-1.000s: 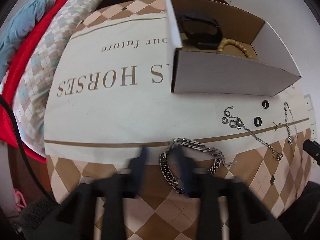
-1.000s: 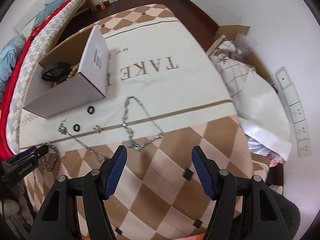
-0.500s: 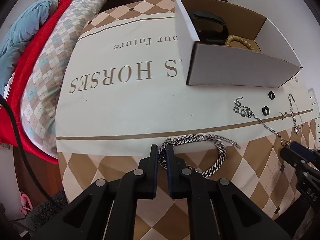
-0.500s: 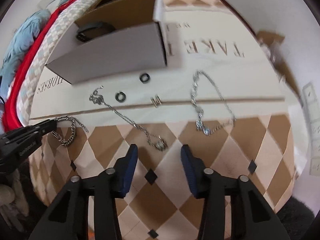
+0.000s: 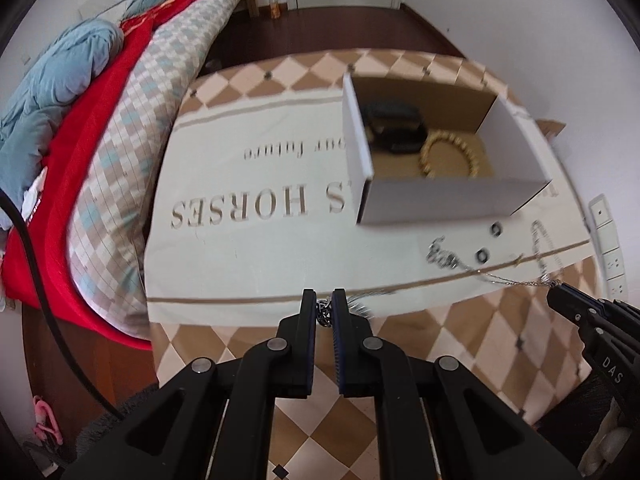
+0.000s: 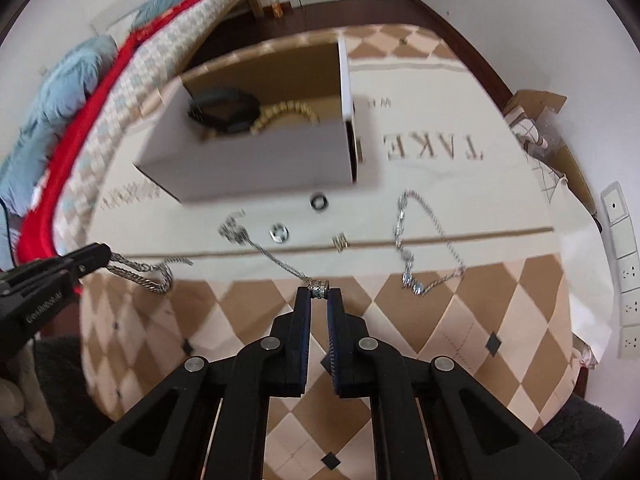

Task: Organize jewelry
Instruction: 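Carry both chains into the cardboard box and open both tools, then lift both open tools out of the box, then grasp the silver link chain bracelet with the right tool, then grasp a small black ring with the left tool while the right tool lifts the chain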

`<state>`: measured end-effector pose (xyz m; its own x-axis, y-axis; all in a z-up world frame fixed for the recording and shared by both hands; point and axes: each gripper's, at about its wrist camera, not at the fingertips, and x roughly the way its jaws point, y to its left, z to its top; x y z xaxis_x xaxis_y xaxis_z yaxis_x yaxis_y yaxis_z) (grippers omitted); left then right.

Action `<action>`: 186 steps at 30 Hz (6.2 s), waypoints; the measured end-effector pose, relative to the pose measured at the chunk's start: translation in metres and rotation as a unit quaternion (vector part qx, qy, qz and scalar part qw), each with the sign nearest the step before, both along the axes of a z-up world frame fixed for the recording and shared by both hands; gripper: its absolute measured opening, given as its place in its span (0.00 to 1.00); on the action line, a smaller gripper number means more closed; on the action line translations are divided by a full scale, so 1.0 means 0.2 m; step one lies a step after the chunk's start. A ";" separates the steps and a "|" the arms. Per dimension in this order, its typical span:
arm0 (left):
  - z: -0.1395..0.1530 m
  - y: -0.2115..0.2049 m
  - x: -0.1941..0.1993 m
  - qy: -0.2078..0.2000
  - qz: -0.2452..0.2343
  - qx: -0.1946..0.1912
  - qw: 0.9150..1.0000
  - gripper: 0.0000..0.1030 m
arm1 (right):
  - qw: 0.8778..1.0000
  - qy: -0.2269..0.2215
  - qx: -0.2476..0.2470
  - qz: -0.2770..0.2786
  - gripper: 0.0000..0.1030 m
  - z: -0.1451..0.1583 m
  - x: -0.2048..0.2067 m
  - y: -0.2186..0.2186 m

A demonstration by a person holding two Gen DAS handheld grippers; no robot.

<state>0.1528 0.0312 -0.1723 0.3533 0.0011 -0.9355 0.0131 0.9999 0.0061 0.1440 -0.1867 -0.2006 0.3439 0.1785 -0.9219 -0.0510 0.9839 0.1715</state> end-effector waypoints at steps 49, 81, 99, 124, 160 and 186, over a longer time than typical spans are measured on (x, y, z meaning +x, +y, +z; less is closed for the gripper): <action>0.19 -0.14 0.75 0.033 -0.053 -0.129 0.990 0.01 | 0.998 -0.022 0.000 0.060 0.08 0.45 0.92 0.14; 0.23 0.08 0.54 -0.040 0.049 0.025 0.998 1.00 | 0.993 0.020 -0.115 0.011 1.00 0.21 0.67 0.07; 0.57 0.03 0.11 -0.125 0.041 0.043 0.990 1.00 | 0.991 -0.080 -0.103 -0.001 1.00 0.61 0.24 0.10; 0.32 -0.10 -0.03 -0.104 0.072 0.110 0.986 1.00 | 0.990 -0.036 -0.037 -0.134 0.58 0.32 0.01 -0.55; -0.28 -0.67 0.22 0.014 -0.075 0.029 0.997 0.90 | 0.993 0.022 -0.063 -0.097 0.06 -0.25 0.10 -0.56; -0.17 -0.74 0.16 -0.023 -0.128 0.024 0.991 0.10 | 0.994 -0.029 -0.013 -0.101 0.06 0.01 0.09 -0.55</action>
<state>0.1855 -0.1165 -0.2062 0.3899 -0.0505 -0.9195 0.2654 0.9623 0.0597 0.1619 -0.2965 -0.1985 0.4236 0.0779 -0.9025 0.1380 0.9791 0.1493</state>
